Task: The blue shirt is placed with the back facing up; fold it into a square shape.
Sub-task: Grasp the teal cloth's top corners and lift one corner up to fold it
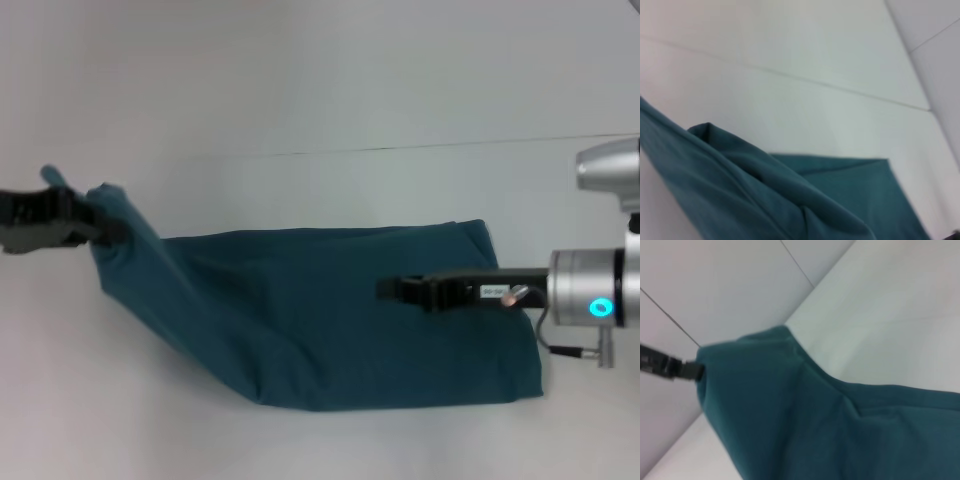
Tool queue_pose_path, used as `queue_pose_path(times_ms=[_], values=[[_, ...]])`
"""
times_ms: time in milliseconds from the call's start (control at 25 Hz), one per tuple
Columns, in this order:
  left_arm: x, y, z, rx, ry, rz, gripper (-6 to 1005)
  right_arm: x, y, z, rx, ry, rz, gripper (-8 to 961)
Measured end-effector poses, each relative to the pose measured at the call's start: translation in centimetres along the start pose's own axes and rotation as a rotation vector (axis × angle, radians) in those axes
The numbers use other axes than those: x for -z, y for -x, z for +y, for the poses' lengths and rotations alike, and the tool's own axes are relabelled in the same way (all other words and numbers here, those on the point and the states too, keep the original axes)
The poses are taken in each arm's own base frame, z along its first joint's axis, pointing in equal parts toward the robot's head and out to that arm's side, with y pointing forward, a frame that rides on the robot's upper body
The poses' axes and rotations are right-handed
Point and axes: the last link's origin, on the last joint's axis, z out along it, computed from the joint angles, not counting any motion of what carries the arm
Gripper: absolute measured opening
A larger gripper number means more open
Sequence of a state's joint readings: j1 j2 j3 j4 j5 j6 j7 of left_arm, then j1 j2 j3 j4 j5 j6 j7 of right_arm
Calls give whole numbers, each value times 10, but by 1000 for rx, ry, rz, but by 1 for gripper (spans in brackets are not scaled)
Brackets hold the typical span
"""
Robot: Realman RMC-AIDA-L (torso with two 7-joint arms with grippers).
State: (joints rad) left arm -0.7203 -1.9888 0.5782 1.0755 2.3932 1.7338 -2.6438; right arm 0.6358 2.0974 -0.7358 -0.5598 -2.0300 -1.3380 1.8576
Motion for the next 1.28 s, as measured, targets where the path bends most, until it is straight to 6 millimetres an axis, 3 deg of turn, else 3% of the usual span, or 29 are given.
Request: queue_pose_path(times_ms=[320, 560, 960, 1120, 1280], values=[[-7, -28, 36, -9, 107, 17, 79, -30, -23, 2, 49, 7, -63, -6], [-8, -45, 61, -25, 195, 34, 78, -49, -27, 6, 87, -5, -39, -1], [-23, -53, 85, -44, 278, -8, 79, -84, -19, 27, 188, 38, 38, 0], [-28, -52, 87, -53, 270, -28, 79, -80, -19, 22, 173, 20, 24, 0], [-30, -52, 86, -51, 272, -31, 77, -52, -12, 6, 117, -12, -60, 0]])
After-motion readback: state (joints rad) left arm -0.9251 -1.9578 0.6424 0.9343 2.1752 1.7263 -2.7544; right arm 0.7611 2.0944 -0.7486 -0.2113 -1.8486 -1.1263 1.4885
